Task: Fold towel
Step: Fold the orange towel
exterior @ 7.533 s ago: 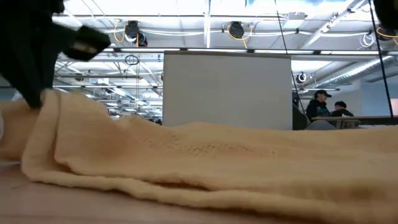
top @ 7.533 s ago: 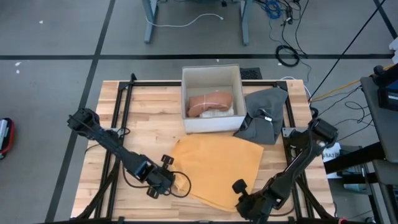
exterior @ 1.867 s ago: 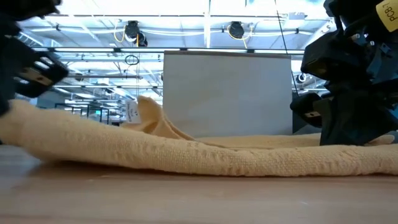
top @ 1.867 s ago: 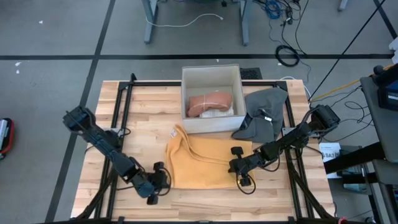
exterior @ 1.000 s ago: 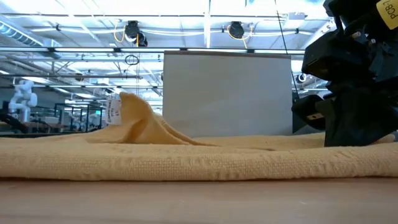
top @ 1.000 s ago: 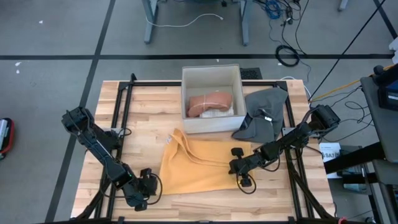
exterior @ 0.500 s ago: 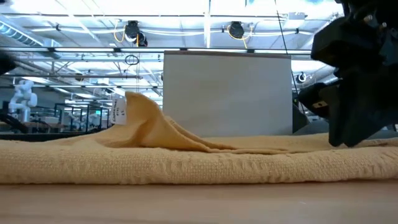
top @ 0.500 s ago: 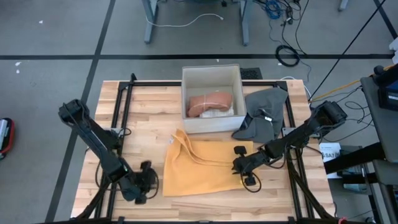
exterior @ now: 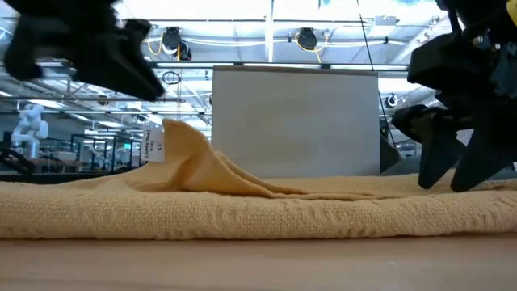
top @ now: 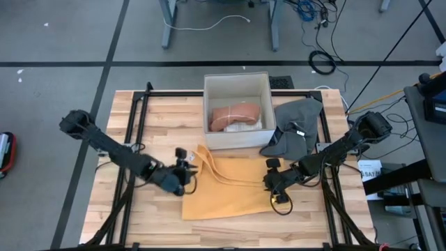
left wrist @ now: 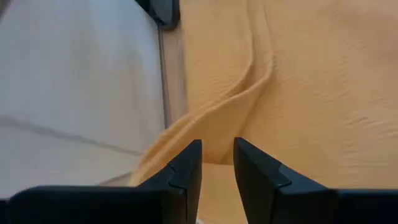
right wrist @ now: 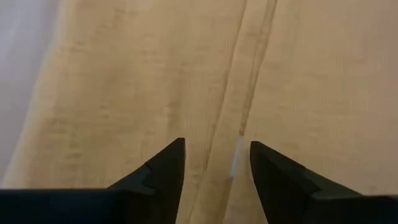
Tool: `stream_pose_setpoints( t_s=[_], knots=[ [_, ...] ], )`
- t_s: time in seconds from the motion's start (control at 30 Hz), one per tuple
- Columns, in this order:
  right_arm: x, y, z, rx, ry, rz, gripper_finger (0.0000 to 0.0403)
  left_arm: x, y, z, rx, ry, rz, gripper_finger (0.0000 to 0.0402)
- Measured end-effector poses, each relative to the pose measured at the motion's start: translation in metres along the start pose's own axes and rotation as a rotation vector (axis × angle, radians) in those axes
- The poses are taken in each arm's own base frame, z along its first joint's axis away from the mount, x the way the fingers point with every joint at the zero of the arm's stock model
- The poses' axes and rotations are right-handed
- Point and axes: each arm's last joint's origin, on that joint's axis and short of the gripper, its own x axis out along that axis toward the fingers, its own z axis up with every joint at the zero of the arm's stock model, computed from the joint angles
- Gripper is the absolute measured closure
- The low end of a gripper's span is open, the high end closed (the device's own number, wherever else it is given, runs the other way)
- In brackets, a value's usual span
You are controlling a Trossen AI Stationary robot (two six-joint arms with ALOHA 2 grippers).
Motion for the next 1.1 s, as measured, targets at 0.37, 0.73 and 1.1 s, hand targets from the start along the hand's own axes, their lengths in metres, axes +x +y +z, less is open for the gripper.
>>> stream_pose_setpoints(
  t_s=[0.37, 0.73, 1.1],
  knots=[
    [0.0, -0.003, -0.007, 0.023, 0.064, -0.062, 0.0233, 0.029, 0.043, 0.0, 0.146, -0.021, -0.055, 0.0218],
    [0.0, -0.004, -0.009, 0.041, 0.086, -0.072, 0.0322, 0.042, 0.068, -0.01, 0.136, -0.022, -0.158, 0.0178],
    [0.0, -0.004, -0.009, 0.041, 0.09, -0.053, 0.0397, 0.042, 0.075, -0.006, 0.107, -0.032, -0.172, 0.0178]
  ],
)
